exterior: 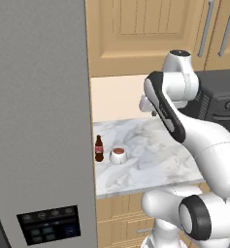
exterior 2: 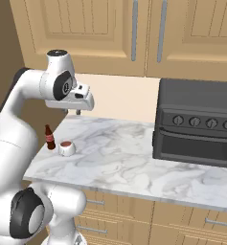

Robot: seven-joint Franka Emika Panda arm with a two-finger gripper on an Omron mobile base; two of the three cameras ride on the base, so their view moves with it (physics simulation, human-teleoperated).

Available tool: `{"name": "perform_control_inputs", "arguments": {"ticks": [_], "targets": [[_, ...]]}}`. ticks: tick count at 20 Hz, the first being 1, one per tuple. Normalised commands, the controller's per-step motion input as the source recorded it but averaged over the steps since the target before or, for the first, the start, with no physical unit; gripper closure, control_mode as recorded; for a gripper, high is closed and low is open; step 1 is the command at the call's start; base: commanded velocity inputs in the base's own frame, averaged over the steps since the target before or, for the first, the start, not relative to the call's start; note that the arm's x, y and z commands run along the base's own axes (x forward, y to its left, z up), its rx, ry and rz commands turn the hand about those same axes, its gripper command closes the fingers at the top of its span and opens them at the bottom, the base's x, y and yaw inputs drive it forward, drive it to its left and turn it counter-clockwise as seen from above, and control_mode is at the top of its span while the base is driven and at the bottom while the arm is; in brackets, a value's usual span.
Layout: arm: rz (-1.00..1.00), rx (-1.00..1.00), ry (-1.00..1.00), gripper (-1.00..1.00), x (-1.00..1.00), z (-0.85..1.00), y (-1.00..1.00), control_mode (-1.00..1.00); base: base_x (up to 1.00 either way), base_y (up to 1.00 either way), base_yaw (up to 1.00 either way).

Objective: Place the microwavable item in the microwave. Then, close the microwave door and press the start button.

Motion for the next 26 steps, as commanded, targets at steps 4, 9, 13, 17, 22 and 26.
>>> {"name": "perform_control_inputs", "arguments": {"ticks": [4,9,13,17,22,26], "targets": [[0.0,-0.07,0.01,-1.0,-0.21,-0.24,0.3,-1.0,0.0,0.0,0.0],[0.0,-0.2,0.2,-1.0,0.0,-0.85,0.88,-1.0,0.0,0.0,0.0],[0.01,-0.01,0.19,-1.0,-0.03,-0.99,0.37,-1.0,0.0,0.0,0.0],[0.04,0.01,0.1,-1.0,0.05,-0.95,0.07,-1.0,0.0,0.0,0.0],[0.0,0.08,0.0,-1.0,0.18,-0.75,0.13,-1.0,0.0,0.0,0.0],[0.0,0.02,0.01,-1.0,0.25,-0.53,0.21,-1.0,0.0,0.0,0.0]]}}
